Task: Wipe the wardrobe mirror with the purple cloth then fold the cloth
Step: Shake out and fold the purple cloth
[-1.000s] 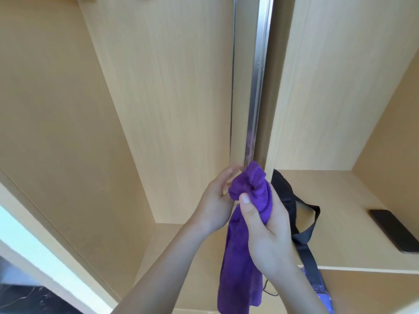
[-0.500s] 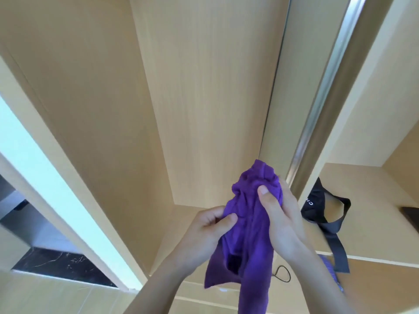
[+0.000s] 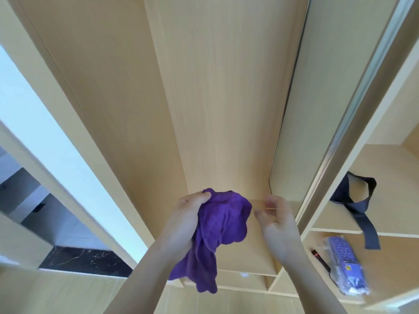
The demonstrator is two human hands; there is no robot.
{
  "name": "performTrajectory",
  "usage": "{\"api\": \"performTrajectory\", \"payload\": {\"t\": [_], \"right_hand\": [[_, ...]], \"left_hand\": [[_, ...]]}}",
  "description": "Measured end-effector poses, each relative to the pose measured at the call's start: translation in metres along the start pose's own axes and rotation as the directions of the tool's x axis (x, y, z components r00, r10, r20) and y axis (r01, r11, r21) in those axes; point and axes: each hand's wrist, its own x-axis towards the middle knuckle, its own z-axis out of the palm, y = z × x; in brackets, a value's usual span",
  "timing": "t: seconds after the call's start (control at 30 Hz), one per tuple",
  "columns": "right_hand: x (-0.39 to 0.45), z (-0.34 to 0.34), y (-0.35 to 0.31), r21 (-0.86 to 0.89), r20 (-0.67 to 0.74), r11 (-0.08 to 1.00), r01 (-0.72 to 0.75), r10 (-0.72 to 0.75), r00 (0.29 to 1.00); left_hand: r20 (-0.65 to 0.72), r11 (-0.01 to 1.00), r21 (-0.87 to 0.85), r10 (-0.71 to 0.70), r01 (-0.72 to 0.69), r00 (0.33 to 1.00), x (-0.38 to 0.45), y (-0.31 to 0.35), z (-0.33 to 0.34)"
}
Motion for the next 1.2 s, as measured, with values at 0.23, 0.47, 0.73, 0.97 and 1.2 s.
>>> {"api": "performTrajectory", "payload": {"t": [0.23,0.47,0.73,0.97,1.2], "right_hand": [[-0.053,0.025,-0.022,0.103,0.321,0.994,0.037,-0.068,0.945],[-0.034,0.036,0.004,-0.044,0.128,0.992,0.119,-0.113,0.985],[0.007,0.000,0.031,-0.087,-0.034,0.996,0.009,-0.012,0.999],[0.008,0.017,-0.005,-0.052,0.170,0.984,0.170,-0.159,0.972],[0.016,0.020,-0.078,0.119,0.366,0.934,0.336,-0.356,0.860]], "left_hand": [[0.112,0.923,0.290,0.230,-0.253,0.967,-0.012,0.004,-0.017],[0.021,0.958,0.226,0.178,-0.179,0.984,-0.013,-0.003,-0.037],[-0.023,0.992,0.071,0.103,-0.101,0.994,-0.012,0.002,-0.070],[0.041,0.958,0.282,0.047,-0.057,0.998,-0.007,-0.006,-0.079],[0.074,0.650,0.757,0.021,-0.069,0.997,0.001,-0.040,-0.089]]}}
